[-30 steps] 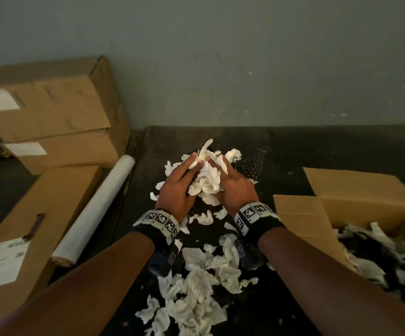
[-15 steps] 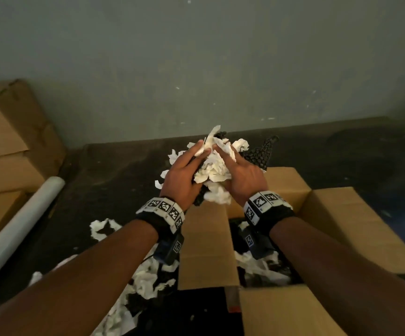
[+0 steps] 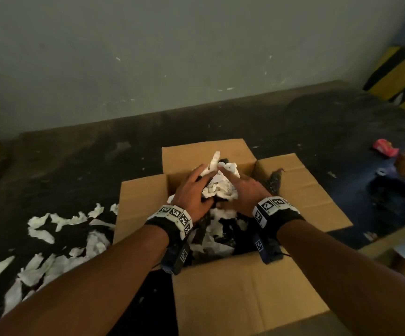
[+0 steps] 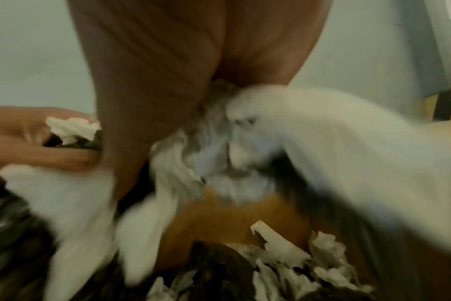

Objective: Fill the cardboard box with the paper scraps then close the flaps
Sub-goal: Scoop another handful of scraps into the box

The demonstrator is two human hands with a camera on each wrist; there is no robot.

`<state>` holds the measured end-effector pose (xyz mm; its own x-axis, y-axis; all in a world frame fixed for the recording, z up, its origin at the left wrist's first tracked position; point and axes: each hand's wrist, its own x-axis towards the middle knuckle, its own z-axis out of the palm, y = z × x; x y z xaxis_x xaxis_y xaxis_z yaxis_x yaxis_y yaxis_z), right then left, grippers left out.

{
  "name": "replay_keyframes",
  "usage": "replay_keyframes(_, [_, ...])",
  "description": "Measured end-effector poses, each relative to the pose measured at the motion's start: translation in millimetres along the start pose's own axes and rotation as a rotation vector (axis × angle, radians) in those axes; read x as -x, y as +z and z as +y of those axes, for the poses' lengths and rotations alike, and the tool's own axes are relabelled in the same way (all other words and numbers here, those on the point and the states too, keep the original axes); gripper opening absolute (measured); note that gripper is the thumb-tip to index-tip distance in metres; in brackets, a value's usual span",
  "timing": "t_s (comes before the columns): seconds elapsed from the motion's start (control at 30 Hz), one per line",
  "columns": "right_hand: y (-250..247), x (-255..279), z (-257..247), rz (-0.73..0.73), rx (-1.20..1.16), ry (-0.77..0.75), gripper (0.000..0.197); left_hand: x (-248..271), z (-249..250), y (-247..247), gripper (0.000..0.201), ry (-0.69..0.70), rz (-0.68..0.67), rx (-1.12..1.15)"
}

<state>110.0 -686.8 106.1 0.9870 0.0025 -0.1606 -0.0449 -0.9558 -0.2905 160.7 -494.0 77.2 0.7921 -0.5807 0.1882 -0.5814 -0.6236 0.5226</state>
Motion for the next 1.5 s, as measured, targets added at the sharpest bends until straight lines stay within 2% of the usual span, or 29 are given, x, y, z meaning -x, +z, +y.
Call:
replay_keyframes(0.1, [7, 7, 21, -0.117, 0.031, 0.02, 0.142, -4, 2, 2, 0.107, -0.09, -0.248, -0.225])
replay_keyframes(0.17, [9, 8, 30, -0.148, 0.069, 0.011, 0.152, -10, 5, -1, 0.122, -0.123, -0.336, -0.301])
replay_keyframes(0.43, [-5, -6, 38, -0.254, 0.181, -0.006, 0.154, -24, 12, -4, 0.144, -0.194, -0.461, -0.355])
replay_keyframes(0.53, [-8, -11, 38, -0.297, 0.18, -0.02, 0.154, -28, 14, 0, 0.154, -0.259, -0.548, -0.35])
replay_keyframes(0.73, [3, -39, 31, -0.502, 0.28, 0.069, 0.162, -45, 11, 29, 0.176, -0.392, -0.778, -0.369])
replay_keyframes(0.8, [11, -50, 31, -0.571, 0.274, 0.095, 0.161, -51, 2, 46, 0.177, -0.436, -0.84, -0.4])
replay_keyframes(0.9, [30, -62, 41, -0.65, 0.269, 0.111, 0.164, -49, 4, 57, 0.177, -0.426, -0.942, -0.451])
replay_keyframes(0.97, [45, -67, 51, -0.674, 0.269, 0.109, 0.162, -43, 3, 65, 0.166, -0.377, -0.998, -0.501])
replay_keyframes(1.03, [56, -68, 59, -0.701, 0.244, 0.107, 0.149, -33, -9, 78, 0.159, -0.382, -1.003, -0.499])
replay_keyframes(1.1, [70, -67, 63, -0.718, 0.21, 0.097, 0.135, -22, -31, 99, 0.158, -0.424, -0.947, -0.467])
replay_keyframes(1.13, [80, -68, 65, -0.71, 0.203, 0.094, 0.134, -18, -39, 108, 0.158, -0.445, -0.91, -0.446])
replay_keyframes(1.27, [109, -75, 71, -0.673, 0.139, 0.121, 0.156, -11, -56, 136, 0.154, -0.478, -0.82, -0.425])
replay_keyframes(1.43, [103, -75, 75, -0.674, 0.148, 0.106, 0.154, -17, -70, 149, 0.166, -0.436, -0.786, -0.458])
replay_keyframes(1.5, [95, -74, 75, -0.653, 0.167, 0.062, 0.157, -21, -72, 144, 0.171, -0.371, -0.808, -0.46])
